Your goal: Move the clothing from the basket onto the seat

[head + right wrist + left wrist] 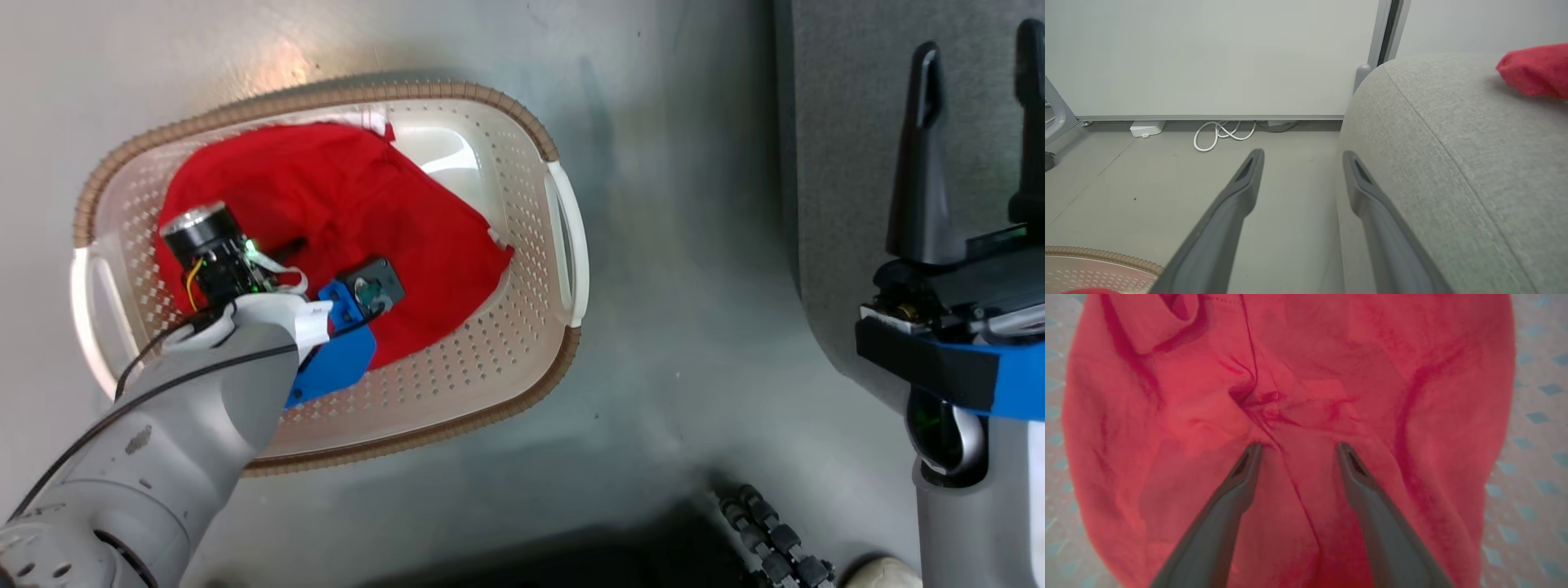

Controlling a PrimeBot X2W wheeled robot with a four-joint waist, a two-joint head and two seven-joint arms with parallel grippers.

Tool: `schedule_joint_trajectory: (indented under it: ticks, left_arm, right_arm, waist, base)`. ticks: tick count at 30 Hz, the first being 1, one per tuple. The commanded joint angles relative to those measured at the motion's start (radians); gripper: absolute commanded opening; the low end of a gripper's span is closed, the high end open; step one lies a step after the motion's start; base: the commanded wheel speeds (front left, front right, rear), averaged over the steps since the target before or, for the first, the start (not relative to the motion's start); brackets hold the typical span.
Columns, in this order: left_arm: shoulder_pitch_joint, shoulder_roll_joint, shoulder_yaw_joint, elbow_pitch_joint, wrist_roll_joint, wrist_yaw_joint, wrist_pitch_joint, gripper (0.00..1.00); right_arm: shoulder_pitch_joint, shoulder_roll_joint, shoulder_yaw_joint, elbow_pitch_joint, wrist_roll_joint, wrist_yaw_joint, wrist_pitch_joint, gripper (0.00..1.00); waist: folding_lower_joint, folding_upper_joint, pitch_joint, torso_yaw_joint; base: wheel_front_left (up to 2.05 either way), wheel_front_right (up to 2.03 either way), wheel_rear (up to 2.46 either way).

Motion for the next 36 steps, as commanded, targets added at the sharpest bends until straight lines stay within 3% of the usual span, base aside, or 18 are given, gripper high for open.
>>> schedule_joint_trajectory:
  ticks: [1, 19, 20, 21, 22, 29, 36]
  left_arm:
    - [-0.033, 0.004, -0.003, 0.008, 0.013, 0.000, 0.010, 1.00]
    - [-0.110, -0.065, -0.003, 0.041, 0.020, 0.000, 0.151, 1.00]
    - [-0.112, -0.068, -0.003, 0.043, 0.017, 0.000, 0.161, 0.44]
    - [-0.114, -0.073, -0.003, 0.043, 0.014, 0.000, 0.168, 0.15]
    - [-0.116, -0.078, -0.003, 0.044, 0.012, 0.000, 0.173, 0.00]
    - [-0.114, -0.082, -0.003, 0.046, -0.005, 0.000, 0.180, 0.00]
    - [-0.094, -0.093, -0.003, 0.036, -0.038, 0.000, 0.120, 0.00]
  right_arm:
    - [-0.013, 0.001, 0.007, -0.032, 0.000, 0.001, -0.001, 1.00]
    - [0.013, 0.001, 0.033, -0.156, 0.006, 0.001, -0.001, 1.00]
    - [0.013, 0.001, 0.033, -0.158, 0.007, 0.001, -0.001, 1.00]
    - [0.012, 0.001, 0.032, -0.160, 0.008, 0.001, -0.001, 1.00]
    - [0.011, 0.001, 0.032, -0.160, 0.009, 0.001, -0.001, 1.00]
    - [-0.006, 0.001, 0.030, -0.150, 0.016, 0.001, -0.001, 1.00]
    - [-0.022, 0.001, 0.025, -0.132, 0.009, 0.001, -0.001, 1.00]
  waist:
    - [-0.0001, 0.0000, 0.043, -0.006]
    - [-0.0001, 0.0000, 0.112, -0.028]
    - [-0.0001, 0.0000, 0.113, -0.029]
    - [-0.0001, 0.0000, 0.112, -0.029]
    - [-0.0001, 0.0000, 0.111, -0.030]
    - [-0.0001, 0.0000, 0.093, -0.035]
    - [-0.0001, 0.0000, 0.039, -0.020]
  base:
    - [0.00, 0.00, 0.00]
    - [0.00, 0.00, 0.00]
    - [0.00, 0.00, 0.00]
    - [0.00, 0.00, 0.00]
    - [0.00, 0.00, 0.00]
    - [0.00, 0.00, 0.00]
    - [0.00, 0.00, 0.00]
